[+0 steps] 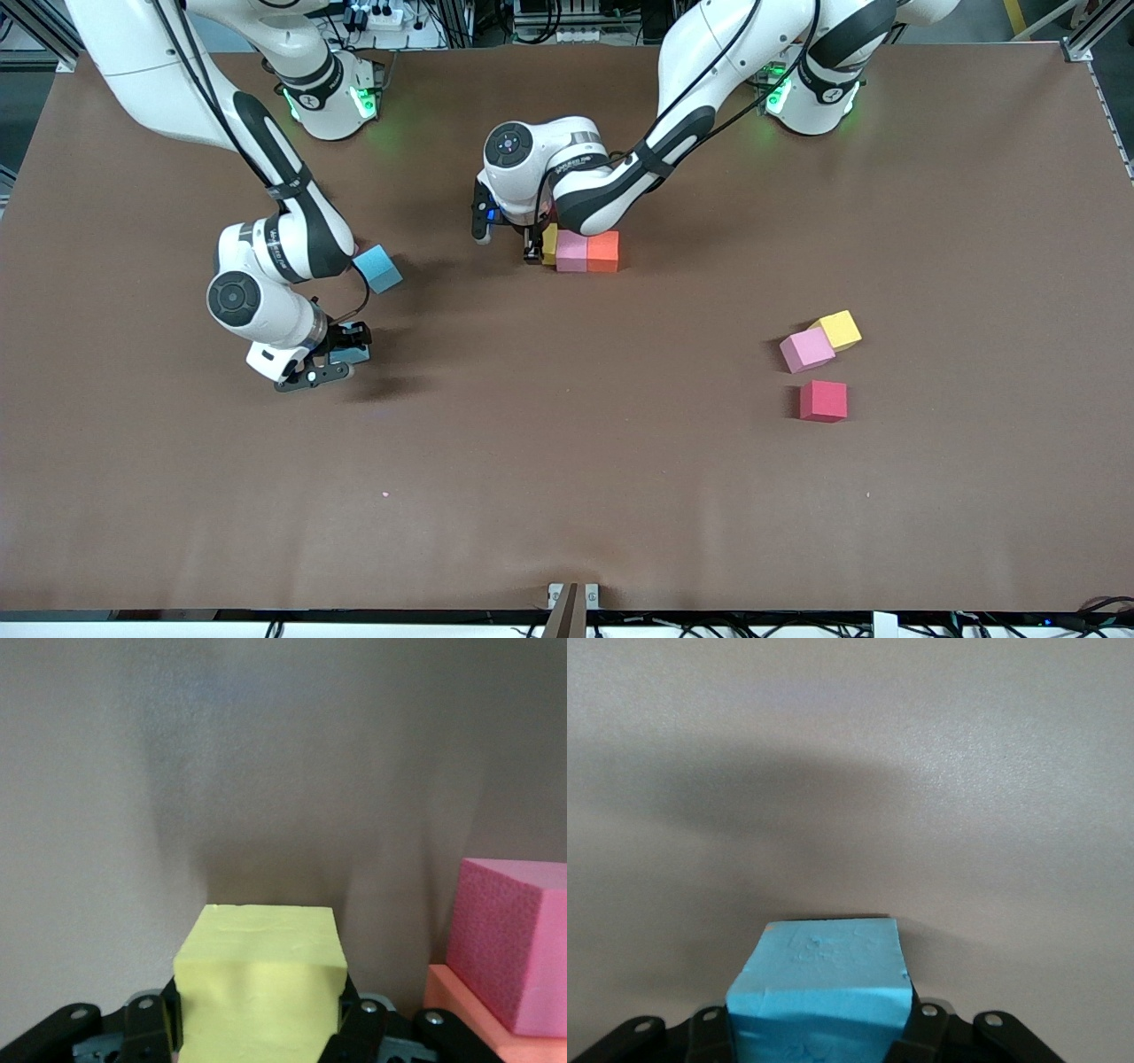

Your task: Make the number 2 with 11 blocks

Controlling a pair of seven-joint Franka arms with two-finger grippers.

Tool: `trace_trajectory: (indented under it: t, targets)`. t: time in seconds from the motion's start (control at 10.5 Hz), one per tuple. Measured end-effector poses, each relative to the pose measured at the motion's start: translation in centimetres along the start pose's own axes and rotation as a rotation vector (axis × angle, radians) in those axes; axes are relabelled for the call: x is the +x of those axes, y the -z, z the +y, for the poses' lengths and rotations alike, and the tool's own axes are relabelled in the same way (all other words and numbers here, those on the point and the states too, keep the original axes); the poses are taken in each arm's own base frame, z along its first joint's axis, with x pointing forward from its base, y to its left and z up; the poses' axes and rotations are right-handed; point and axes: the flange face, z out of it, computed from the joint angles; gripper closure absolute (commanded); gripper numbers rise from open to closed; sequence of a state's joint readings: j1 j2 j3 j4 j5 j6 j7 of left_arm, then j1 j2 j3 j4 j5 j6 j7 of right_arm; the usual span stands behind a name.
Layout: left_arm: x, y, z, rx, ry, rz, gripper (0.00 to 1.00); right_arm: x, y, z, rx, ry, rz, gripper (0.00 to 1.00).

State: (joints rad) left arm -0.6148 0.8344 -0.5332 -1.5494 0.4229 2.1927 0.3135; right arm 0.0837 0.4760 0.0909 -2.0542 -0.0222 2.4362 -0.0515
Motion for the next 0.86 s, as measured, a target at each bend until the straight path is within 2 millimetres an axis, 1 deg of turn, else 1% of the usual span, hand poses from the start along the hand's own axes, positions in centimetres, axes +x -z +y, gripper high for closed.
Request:
trace_trajectory:
  t: [0.57, 0.86]
  targets:
    - [1.2, 0.6, 0.3, 0.016, -0.008, 0.015, 1.00, 0.0, 0.0, 0.0, 0.000, 0.000, 0.000, 0.86]
    - [1.0, 0.4, 0.0, 0.021, -0.004, 0.009, 1.00, 0.0, 0.0, 0.0, 0.000, 0.000, 0.000, 0.86]
